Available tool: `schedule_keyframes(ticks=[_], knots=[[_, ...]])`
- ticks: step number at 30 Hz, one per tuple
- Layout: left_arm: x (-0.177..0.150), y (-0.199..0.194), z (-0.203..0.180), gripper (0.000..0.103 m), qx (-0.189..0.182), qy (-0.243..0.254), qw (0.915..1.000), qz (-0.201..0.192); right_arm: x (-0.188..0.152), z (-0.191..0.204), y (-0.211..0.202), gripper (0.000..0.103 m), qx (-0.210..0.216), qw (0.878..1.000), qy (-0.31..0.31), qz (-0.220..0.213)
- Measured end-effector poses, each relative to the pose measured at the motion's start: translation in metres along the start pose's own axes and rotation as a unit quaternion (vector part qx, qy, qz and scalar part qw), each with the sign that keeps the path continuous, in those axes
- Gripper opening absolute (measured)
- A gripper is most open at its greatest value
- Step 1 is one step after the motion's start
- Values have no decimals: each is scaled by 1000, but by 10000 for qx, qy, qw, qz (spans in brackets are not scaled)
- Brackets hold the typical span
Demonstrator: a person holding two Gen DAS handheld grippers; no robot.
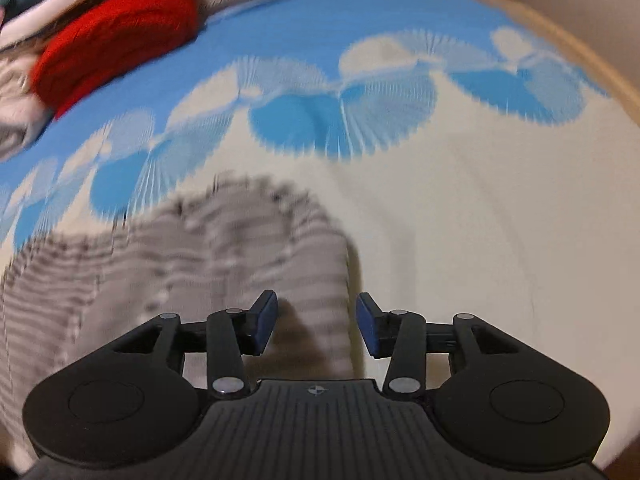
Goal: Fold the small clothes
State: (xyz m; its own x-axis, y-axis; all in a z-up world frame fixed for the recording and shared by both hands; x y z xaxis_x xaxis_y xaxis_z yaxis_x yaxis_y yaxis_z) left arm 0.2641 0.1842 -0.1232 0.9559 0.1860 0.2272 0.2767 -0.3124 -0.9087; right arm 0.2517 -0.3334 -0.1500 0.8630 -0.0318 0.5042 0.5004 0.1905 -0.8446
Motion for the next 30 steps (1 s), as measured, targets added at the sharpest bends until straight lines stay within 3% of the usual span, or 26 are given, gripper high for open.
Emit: schedule_keyframes(ticks=[5, 7, 15, 19, 21, 23, 24, 25, 28, 30], knots=[[-57, 14, 11, 43, 124, 615, 9960, 640, -61, 7, -2, 59, 245, 9941, -689, 796], [-72, 18, 13, 43, 139, 726, 9947, 714, -80, 15, -2, 61, 280, 9895, -1016, 986], [-67, 19, 8, 43, 44, 383, 9976, 579, -85, 21, 1, 65, 165, 9882, -1099, 1049], [-75, 24, -1, 40, 100, 756, 9940, 781, -84, 26, -2, 56, 297, 9865, -1234, 1035], [-76, 26, -2, 33, 151, 889, 9928, 790, -82, 25, -1, 55, 433, 9869, -1126, 1075], [-76, 24, -5, 9, 120, 973, 9923, 760, -83, 24, 0, 53, 522, 9867, -1066, 1112], [-75, 22, -8, 4, 169, 1059, 9918, 695, -83, 26, 0, 51, 550, 9866, -1062, 1114], [-75, 20, -11, 1, 216, 1170, 9909, 627, -83, 28, -1, 45, 603, 9863, -1064, 1105], [-73, 7, -17, 1, 362, 1372, 9891, 391, -80, 39, -6, 12, 813, 9845, -1191, 1002], [-67, -12, -18, 1, 421, 1300, 9905, 120, -68, 41, -21, 9, 858, 9853, -1317, 672]])
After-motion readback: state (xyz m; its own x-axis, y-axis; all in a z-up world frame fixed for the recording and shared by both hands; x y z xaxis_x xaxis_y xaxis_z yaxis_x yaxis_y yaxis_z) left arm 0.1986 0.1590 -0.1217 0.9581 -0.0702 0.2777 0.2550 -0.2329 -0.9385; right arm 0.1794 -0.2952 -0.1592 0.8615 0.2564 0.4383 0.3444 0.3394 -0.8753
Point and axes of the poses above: each gripper's, at about its wrist camera, not at the fingertips, and y roughly the way its jaws point, z to its left, x to its top, the point moved 9 cm from there along y, roughly the way its jaws point, and after that the axes turned 9 degrees about -y, right-handed, at the moved point
